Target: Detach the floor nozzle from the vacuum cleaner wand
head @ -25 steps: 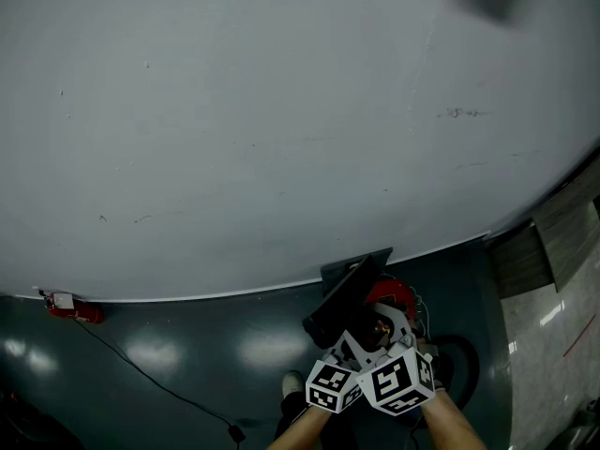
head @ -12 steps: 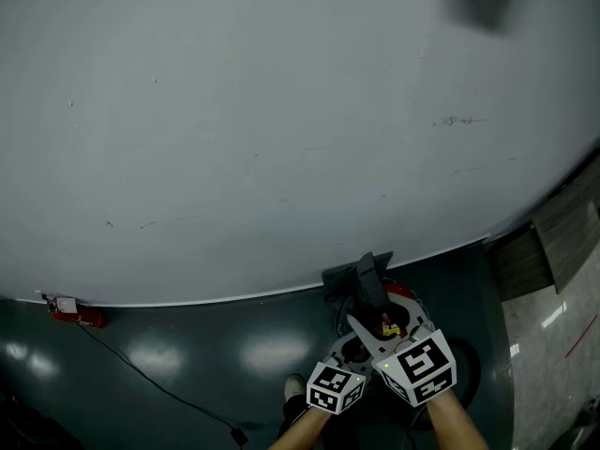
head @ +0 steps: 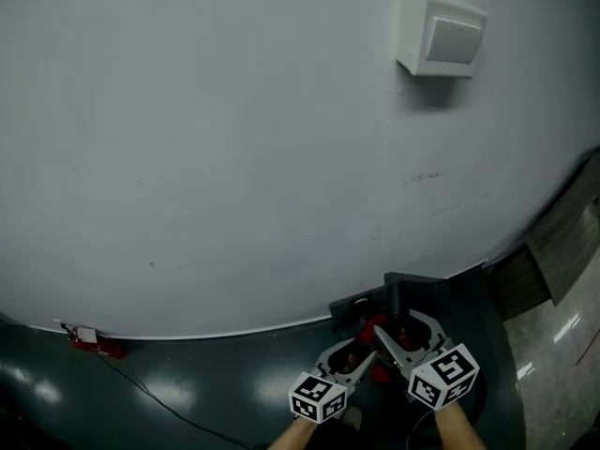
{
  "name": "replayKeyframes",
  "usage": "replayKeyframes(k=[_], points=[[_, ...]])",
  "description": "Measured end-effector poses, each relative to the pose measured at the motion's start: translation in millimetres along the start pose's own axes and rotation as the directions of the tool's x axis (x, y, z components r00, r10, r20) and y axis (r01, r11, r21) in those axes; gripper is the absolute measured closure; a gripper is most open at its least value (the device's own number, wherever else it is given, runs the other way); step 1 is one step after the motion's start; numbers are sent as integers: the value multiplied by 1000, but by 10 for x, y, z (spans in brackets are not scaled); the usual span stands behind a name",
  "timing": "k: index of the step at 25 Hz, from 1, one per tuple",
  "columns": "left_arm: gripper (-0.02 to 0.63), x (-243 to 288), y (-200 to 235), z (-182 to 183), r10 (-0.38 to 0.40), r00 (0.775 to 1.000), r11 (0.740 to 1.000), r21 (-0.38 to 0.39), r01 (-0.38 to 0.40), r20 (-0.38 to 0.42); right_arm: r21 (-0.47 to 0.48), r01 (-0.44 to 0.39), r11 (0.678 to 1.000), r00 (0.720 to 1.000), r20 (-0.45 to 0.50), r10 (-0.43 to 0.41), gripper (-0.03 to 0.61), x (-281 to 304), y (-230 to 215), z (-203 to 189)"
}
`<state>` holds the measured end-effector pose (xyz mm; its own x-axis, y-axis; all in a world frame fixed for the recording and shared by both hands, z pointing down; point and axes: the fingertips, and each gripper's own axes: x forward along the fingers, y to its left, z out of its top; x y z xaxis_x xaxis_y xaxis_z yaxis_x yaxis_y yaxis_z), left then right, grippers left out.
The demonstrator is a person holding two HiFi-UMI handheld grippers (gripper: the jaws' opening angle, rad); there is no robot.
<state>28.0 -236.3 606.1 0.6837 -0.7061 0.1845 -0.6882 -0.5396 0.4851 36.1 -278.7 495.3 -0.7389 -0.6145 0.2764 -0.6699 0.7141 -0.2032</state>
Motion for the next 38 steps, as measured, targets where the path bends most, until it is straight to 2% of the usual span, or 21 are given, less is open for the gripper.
replayKeyframes(k=[5,9,16,20,22,28,38], points=[[431,-324,-238,634,-4,998,1000,12,3,69,106,53,993,991,119,-65,391,-436,1,260],[434,-571,-479,1138,-29,995,998,65,23,100,146,80,986,969,220,-111,391,-748,61,517],[544,-996,-800,1767,-2,978,988,152,-30,207,260,102,960,919,344,-191,391,-1276,139,754],[607,-1171,-974,1974,-3,969,981,188,-44,246,283,103,953,890,402,-216,391,-1496,180,896],[609,-1222,-1026,2052,-5,966,979,197,-48,260,270,108,957,883,417,-217,391,-1566,204,941],[609,-1299,-1112,2198,-4,958,976,211,-59,286,241,122,963,879,425,-217,391,-1636,319,975],[609,-1304,-1136,2265,-21,962,969,242,-47,271,191,116,975,885,425,-188,391,-1578,438,1070]])
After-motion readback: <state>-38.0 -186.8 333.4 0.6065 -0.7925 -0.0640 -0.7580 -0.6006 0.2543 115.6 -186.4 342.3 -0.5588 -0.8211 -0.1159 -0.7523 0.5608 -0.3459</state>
